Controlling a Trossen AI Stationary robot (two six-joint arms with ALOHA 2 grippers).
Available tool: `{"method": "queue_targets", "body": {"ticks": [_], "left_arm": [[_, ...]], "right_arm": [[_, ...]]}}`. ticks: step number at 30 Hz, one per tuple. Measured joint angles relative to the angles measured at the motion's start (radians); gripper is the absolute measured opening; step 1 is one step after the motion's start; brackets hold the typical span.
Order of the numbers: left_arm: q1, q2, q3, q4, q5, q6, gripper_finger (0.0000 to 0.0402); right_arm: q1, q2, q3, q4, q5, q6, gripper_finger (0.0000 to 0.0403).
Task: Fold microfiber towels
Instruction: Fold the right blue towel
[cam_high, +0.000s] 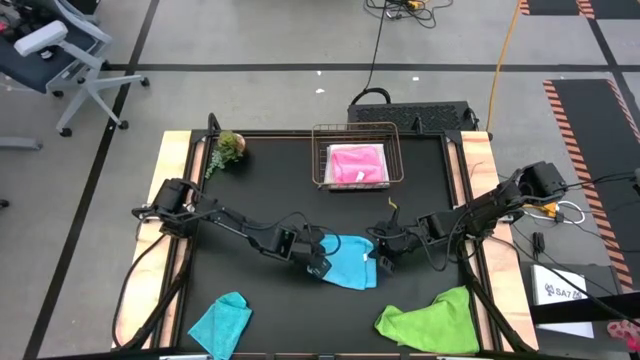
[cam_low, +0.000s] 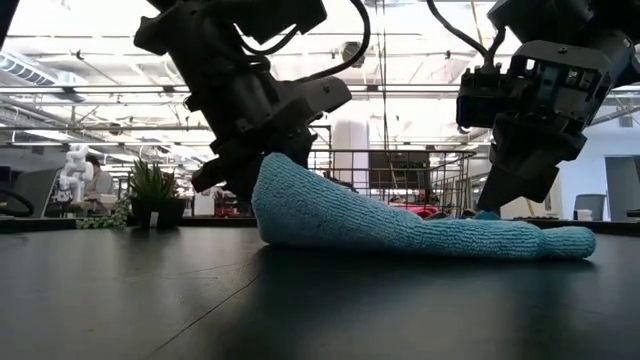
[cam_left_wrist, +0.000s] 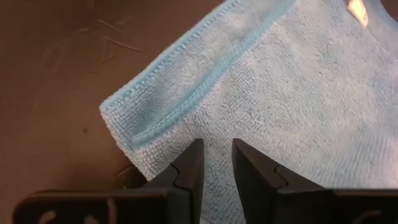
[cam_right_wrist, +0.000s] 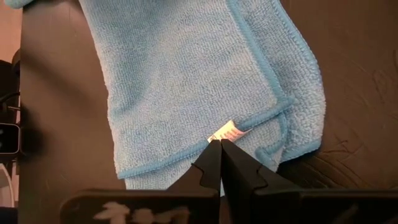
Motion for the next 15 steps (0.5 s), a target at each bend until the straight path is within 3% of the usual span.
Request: {"method": "queue_targets", "body": {"ticks": [7,15], "left_arm": [[-0.005,0.0,0.0,0.0,0.048,0.079,0.0083],[-0.006,0.0,0.0,0.018,0.049,0.068,0.0081]], "right_arm": [[0.0,0.0,0.0,0.0,0.0,0.0,0.0],[0.0,0.0,0.0,0.0,0.001,-0.002,0.0]]}}
